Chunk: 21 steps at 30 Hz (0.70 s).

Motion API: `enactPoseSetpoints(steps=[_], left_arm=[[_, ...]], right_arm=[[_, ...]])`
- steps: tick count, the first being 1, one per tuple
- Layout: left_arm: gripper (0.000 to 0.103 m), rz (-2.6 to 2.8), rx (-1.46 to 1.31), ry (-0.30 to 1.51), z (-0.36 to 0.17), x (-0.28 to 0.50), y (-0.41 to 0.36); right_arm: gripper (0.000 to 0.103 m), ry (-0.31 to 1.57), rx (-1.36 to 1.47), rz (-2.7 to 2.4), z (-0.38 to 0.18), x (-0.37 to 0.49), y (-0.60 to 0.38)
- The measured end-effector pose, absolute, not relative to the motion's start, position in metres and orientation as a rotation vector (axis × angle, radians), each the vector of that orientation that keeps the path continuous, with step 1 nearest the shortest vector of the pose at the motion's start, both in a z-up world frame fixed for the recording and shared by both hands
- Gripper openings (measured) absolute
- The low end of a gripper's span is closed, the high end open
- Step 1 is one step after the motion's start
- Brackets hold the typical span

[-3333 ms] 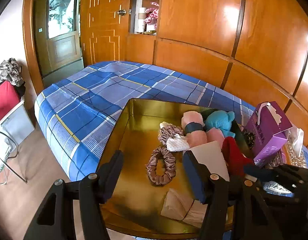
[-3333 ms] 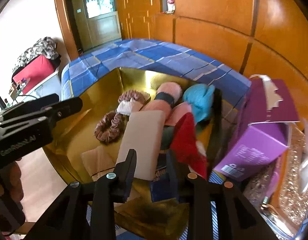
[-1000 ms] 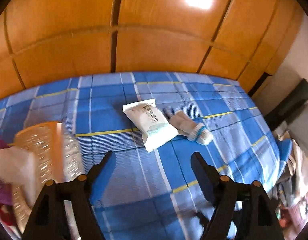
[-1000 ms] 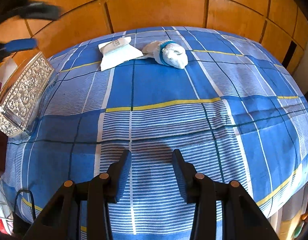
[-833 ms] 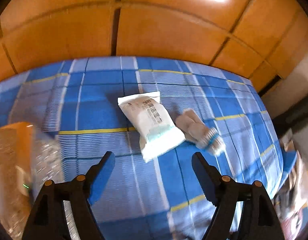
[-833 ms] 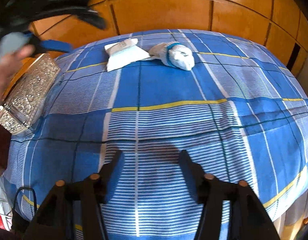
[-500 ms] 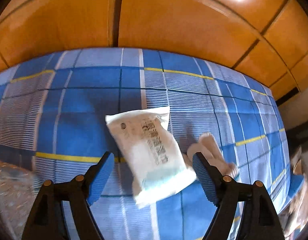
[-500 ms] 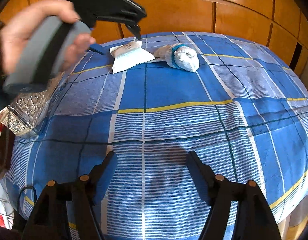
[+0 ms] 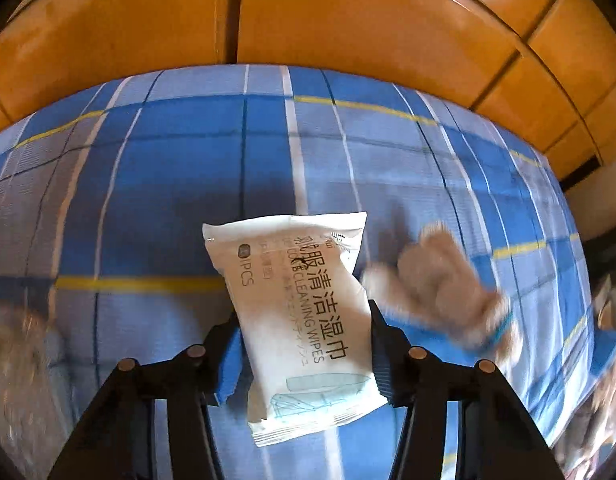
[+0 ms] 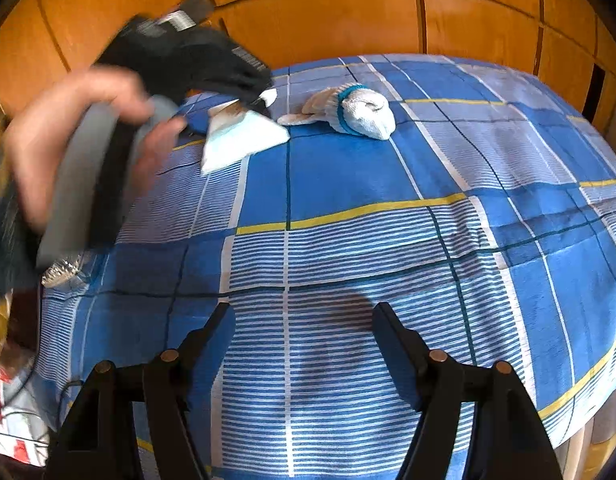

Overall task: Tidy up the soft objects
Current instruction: 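Grasp the white cleaning wipes pack with the left gripper and lift it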

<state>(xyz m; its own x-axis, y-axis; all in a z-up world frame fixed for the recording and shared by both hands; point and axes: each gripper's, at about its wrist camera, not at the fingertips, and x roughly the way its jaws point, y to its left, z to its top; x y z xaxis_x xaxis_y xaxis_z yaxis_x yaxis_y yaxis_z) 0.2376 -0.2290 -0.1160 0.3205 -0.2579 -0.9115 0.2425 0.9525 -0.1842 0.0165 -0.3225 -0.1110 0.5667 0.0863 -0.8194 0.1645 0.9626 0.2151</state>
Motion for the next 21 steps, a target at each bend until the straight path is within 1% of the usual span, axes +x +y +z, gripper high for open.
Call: enactPoseSetpoints(steps=[1,6,10,13,15,21], left_arm=[[0.054,-0.328,-0.006,1.2,-0.115,0.228,-0.225],[0.054,-0.375,0.051,1.126,-0.115,0.164,-0.201],[0.054,-0.434,0.115,1.072,-0.115,0.123,-0.191],[0.055,-0.463,0.134,1.029,-0.119,0.114,-0.189],[0.055,-0.473,0.125,1.032,-0.124,0.116,-0.186],[0.055,-0.479,0.139,1.012,-0.131,0.122,-0.188]], right_arm=[[0.066,0.977,0.284,-0.051,-0.109,0.018,-0.326],[0.066,0.94,0.306,-0.097,-0.092,0.019,-0.358],[0.066,0.913,0.221,-0.112,-0.074,0.034,-0.379],[0.066,0.896,0.139,-0.097,-0.063,0.056,-0.385],[0.066,0.884,0.089,-0.087,-0.058,0.074,-0.387],[0.066,0.935,-0.045,0.005,-0.06,0.139,-0.38]])
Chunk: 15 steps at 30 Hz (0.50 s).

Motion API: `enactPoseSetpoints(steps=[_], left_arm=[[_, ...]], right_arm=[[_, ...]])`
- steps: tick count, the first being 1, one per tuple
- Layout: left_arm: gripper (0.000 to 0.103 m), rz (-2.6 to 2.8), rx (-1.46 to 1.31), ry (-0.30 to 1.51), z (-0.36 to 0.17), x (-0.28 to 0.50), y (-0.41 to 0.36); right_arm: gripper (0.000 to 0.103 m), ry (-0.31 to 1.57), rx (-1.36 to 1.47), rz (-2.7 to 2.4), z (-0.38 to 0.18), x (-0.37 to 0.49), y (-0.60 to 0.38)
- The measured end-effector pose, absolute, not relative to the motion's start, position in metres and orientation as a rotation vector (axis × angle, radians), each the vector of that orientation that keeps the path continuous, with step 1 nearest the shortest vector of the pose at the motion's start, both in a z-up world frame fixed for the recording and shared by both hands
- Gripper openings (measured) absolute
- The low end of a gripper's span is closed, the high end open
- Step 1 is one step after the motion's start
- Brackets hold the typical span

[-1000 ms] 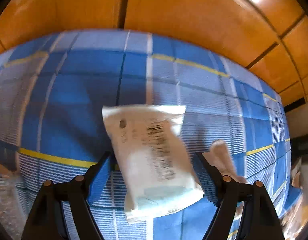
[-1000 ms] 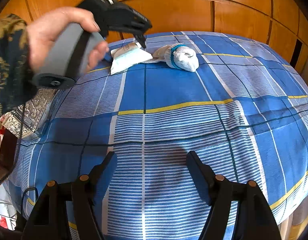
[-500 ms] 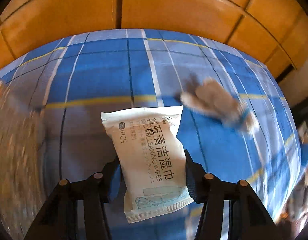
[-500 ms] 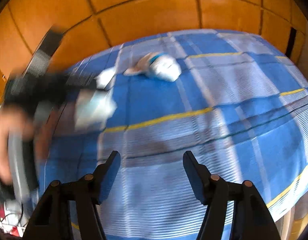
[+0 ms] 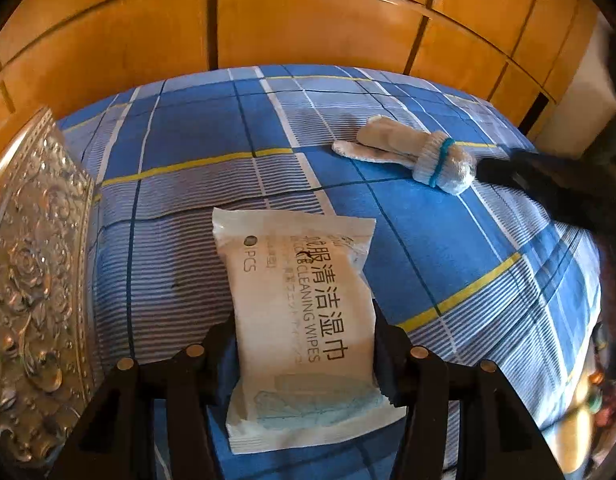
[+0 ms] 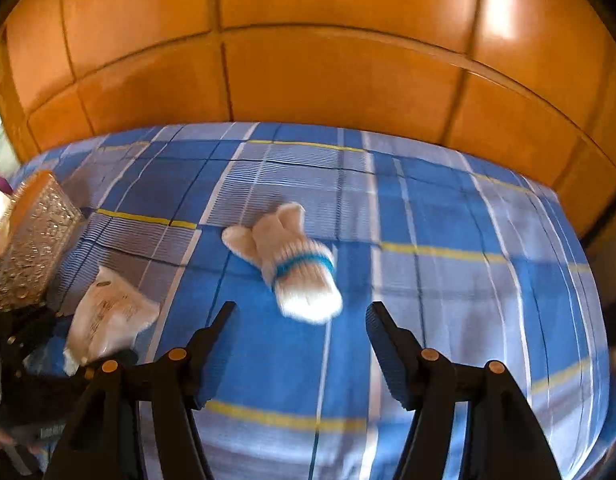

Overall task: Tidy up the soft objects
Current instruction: 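Grasp the white cleaning wipes pack with the left gripper and lift it, then grasp the white knit glove with the right gripper while the left holds the wipes pack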

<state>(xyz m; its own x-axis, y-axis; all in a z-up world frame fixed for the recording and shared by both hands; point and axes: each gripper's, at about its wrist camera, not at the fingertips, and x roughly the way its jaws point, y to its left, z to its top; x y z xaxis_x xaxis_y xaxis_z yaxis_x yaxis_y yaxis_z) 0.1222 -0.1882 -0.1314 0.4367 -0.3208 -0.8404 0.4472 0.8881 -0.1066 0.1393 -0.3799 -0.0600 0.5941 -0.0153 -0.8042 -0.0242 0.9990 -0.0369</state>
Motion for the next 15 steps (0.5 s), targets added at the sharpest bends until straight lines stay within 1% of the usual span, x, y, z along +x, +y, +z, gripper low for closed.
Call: enactPoseSetpoints(steps=[6,7,8,9,11,13,15], left_arm=[[0.056,-0.484,0.156,0.993,-0.134,0.123,-0.189],[0.056,-0.484,0.162,0.988,-0.135,0.123,-0.19],[0.056,-0.482,0.166,0.984,-0.135,0.122,-0.19],[0.056,-0.482,0.169,0.981,-0.135,0.122,-0.19],[0.056,-0.486,0.168,0.976,-0.135,0.122,-0.189],[0.055,-0.491,0.163,0.975,-0.135,0.122,-0.188],[0.055,-0.494,0.163,0.976,-0.135,0.122,-0.187]], right_arm=[[0.066,1.035,-0.145,0.018,-0.088,0.191,-0.37],[0.061,1.056,-0.149,0.021,-0.094,0.196,-0.369],[0.05,1.076,-0.148,0.026,-0.1,0.199,-0.369],[0.05,1.099,-0.162,0.015,-0.107,0.2,-0.367],[0.039,1.08,-0.165,-0.002,-0.107,0.195,-0.367],[0.037,1.079,-0.122,-0.011,-0.102,0.185,-0.37],[0.037,1.081,-0.076,-0.015,-0.096,0.169,-0.372]])
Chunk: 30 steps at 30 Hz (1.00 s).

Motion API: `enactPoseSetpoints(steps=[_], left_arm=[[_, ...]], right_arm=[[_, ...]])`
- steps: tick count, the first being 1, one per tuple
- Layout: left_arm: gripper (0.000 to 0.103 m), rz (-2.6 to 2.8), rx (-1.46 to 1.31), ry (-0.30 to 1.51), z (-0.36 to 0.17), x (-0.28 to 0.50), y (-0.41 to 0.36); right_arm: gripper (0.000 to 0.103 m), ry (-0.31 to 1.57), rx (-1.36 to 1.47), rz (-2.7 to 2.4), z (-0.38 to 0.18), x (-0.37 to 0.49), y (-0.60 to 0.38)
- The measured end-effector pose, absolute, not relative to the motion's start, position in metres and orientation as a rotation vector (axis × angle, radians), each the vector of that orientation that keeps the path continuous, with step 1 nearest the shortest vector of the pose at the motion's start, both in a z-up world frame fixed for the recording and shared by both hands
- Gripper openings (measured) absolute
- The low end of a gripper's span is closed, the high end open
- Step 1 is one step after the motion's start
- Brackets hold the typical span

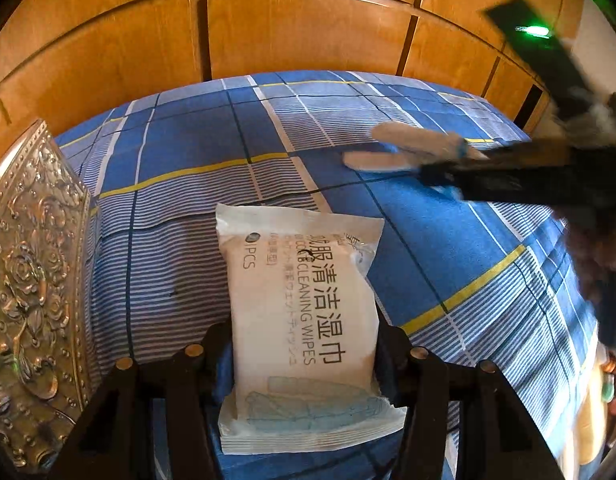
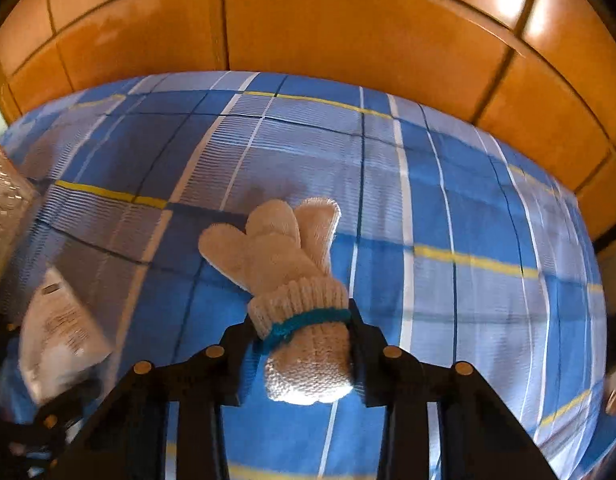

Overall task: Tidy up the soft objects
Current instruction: 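Grasp the white knit glove with the right gripper while the left holds the wipes pack, then carry the wipes pack into the gold tray and open the left gripper while the right holds the glove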

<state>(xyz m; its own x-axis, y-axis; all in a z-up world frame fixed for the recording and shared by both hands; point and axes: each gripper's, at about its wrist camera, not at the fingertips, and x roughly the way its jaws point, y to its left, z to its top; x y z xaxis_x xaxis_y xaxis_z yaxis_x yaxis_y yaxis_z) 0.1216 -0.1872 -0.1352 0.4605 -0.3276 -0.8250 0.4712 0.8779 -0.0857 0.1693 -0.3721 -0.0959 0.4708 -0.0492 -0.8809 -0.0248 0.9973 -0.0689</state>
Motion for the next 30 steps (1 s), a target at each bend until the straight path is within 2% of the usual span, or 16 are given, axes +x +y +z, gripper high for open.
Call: enactPoseSetpoints(steps=[5,9,13,21,30], left_arm=[[0.055,-0.49,0.168,0.97,-0.135,0.121,-0.188],[0.054,-0.479,0.188,0.974,-0.135,0.122,-0.191],[0.048,-0.468,0.216,1.014,-0.132,0.128,-0.196],[0.044,-0.457,0.202,1.087,-0.126,0.147,-0.201],[0.044,-0.469,0.101,0.998,-0.045,0.189,-0.195]], right_arm=[[0.037,1.118,0.111,-0.004,-0.09,0.108,-0.373],[0.039,1.128,0.175,-0.048,-0.11,0.071,-0.368],[0.04,1.069,0.176,-0.094,-0.112,0.062,-0.364],[0.04,1.059,0.143,-0.121,-0.113,0.064,-0.36],[0.04,1.023,0.118,-0.128,-0.114,0.06,-0.356]])
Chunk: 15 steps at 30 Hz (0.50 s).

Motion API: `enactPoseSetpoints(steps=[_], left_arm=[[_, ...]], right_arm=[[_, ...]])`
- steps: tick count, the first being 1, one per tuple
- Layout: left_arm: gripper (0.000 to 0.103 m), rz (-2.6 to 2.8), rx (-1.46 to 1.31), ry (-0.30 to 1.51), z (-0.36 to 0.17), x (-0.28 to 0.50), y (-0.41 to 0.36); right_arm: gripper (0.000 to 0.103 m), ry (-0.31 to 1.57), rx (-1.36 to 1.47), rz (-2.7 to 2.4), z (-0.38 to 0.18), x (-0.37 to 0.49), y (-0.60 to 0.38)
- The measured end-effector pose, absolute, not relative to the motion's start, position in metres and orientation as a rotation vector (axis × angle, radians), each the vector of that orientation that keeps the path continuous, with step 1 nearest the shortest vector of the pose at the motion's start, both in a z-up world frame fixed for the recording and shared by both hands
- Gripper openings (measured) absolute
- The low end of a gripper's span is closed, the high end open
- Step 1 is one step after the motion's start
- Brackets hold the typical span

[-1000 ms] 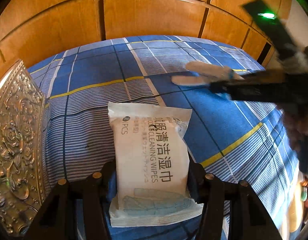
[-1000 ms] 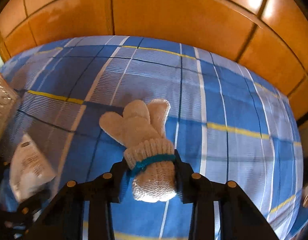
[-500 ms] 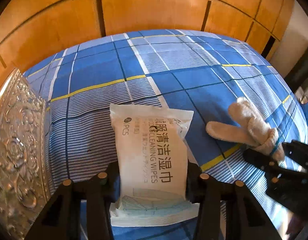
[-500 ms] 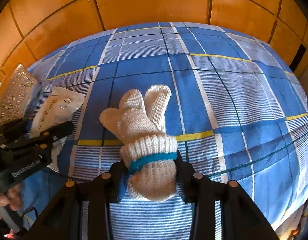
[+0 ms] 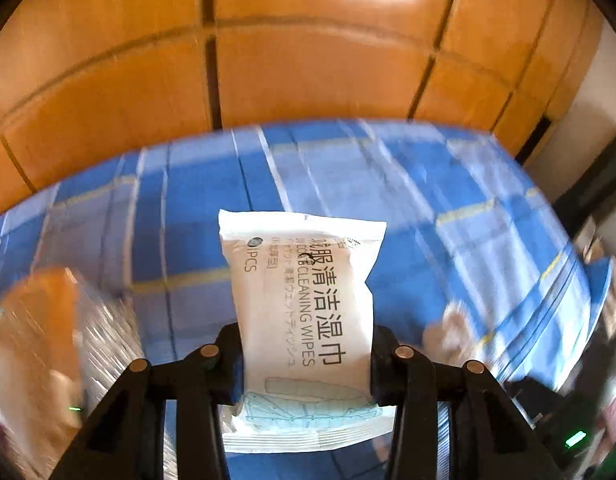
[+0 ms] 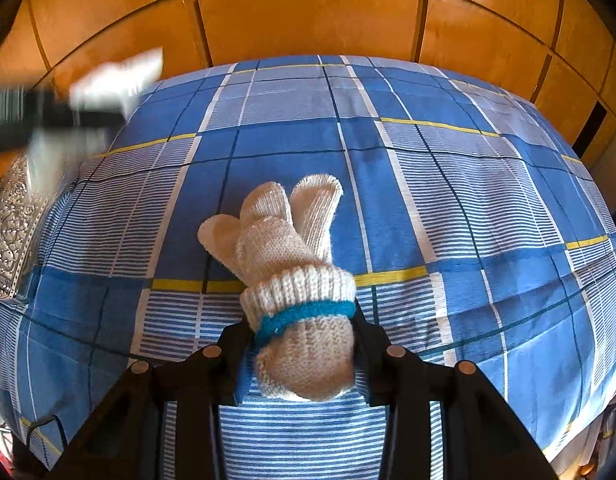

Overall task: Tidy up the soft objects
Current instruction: 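Carry the wipes pack into the gold tray and open the left gripper while the right holds the glove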

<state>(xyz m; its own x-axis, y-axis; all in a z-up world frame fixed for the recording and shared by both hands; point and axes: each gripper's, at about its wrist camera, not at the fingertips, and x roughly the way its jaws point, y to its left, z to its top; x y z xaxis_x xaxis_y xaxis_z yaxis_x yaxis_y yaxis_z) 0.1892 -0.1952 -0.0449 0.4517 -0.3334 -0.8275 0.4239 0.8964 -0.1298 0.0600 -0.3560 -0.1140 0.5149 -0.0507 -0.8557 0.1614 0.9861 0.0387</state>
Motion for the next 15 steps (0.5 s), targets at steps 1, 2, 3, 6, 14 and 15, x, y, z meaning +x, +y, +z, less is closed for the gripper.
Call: enactPoseSetpoints(steps=[1,2,3,6,14,15], left_arm=[[0.044,-0.459,0.083,0.996,-0.035,0.199,-0.191],[0.044,-0.445,0.064,0.991,-0.023,0.21,-0.186],[0.044,-0.426,0.052,0.975,-0.01,0.22,-0.179],[0.044,-0.357,0.054,0.932,0.018,0.247,-0.157],[0.045,-0.105,-0.075,0.943,0.051,0.313,-0.031],[0.045,-0.088,-0.088,0.943,0.052,0.313,-0.019]], right_arm=[[0.04,1.021,0.118,-0.128,-0.114,0.06,-0.356],[0.04,1.019,0.117,-0.129,-0.114,0.059,-0.355],[0.04,1.017,0.113,-0.13,-0.114,0.058,-0.355],[0.04,1.011,0.112,-0.13,-0.114,0.056,-0.354],[0.04,0.998,0.111,-0.134,-0.113,0.053,-0.353],[0.04,0.998,0.11,-0.134,-0.113,0.053,-0.353]])
